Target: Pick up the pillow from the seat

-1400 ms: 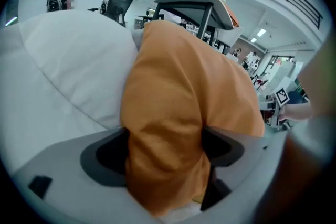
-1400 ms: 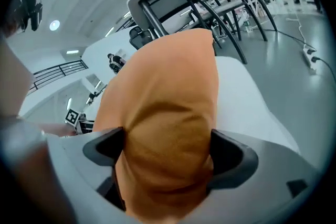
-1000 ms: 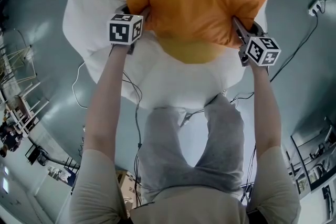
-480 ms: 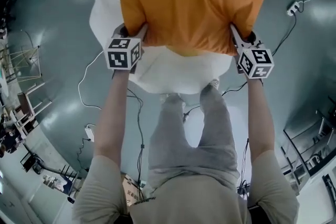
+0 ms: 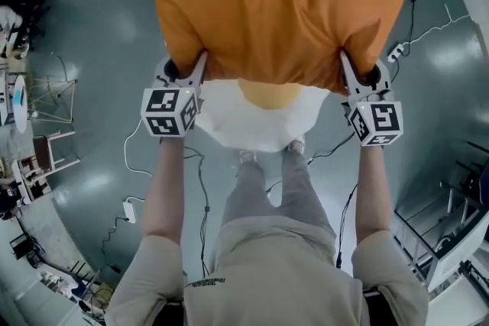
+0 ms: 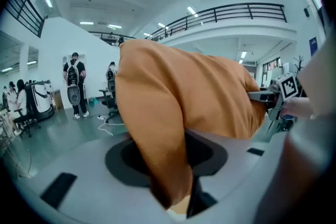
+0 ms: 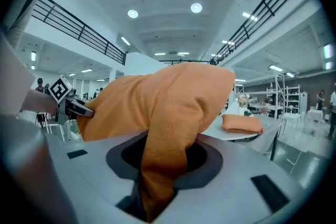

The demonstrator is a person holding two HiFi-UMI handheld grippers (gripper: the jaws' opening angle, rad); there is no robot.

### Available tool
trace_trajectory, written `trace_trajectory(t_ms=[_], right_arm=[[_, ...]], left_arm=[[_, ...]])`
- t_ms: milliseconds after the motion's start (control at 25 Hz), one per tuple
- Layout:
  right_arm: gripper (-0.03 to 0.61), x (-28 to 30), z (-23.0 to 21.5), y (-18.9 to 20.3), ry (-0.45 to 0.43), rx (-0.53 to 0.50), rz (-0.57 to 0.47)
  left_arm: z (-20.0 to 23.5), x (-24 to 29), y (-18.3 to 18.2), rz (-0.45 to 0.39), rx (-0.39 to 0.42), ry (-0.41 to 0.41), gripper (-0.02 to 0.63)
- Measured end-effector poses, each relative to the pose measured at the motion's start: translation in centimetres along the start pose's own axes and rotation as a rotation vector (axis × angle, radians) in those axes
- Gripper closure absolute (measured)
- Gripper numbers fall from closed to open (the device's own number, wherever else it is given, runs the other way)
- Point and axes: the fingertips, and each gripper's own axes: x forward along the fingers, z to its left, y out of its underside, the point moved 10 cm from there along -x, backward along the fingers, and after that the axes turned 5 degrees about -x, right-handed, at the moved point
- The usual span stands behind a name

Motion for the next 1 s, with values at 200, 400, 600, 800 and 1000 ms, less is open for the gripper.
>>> trace_trajectory(t_ms=[200, 400, 600, 800, 1000], right_arm=[[0.434, -3.7, -0.1, -10.9, 0.018, -0.077, -0.133], [0.430, -6.4, 1.0, -19.5, 0.037, -0.143, -0.236], [0.423, -8.7, 2.4, -24.9, 0.058, -0.176, -0.338], [0.420, -11.4, 2.8, -27.6, 0.071, -0.205, -0.422], [0.417, -12.3, 3.1, -28.0, 0.081, -0.211, -0.471]], left_arm=[[-1.1, -6.9, -8.5, -0.129, 0.025, -0.018, 0.436], [-1.1, -12.8, -14.6, -0.251, 0.055, -0.033, 0.436], [-1.1, -17.8, -18.5, -0.359, 0.098, -0.051, 0.436], [-2.0, -21.2, -20.7, -0.446, 0.150, -0.058, 0.434], [-3.0, -22.8, -20.9, -0.509, 0.170, -0.095, 0.431]])
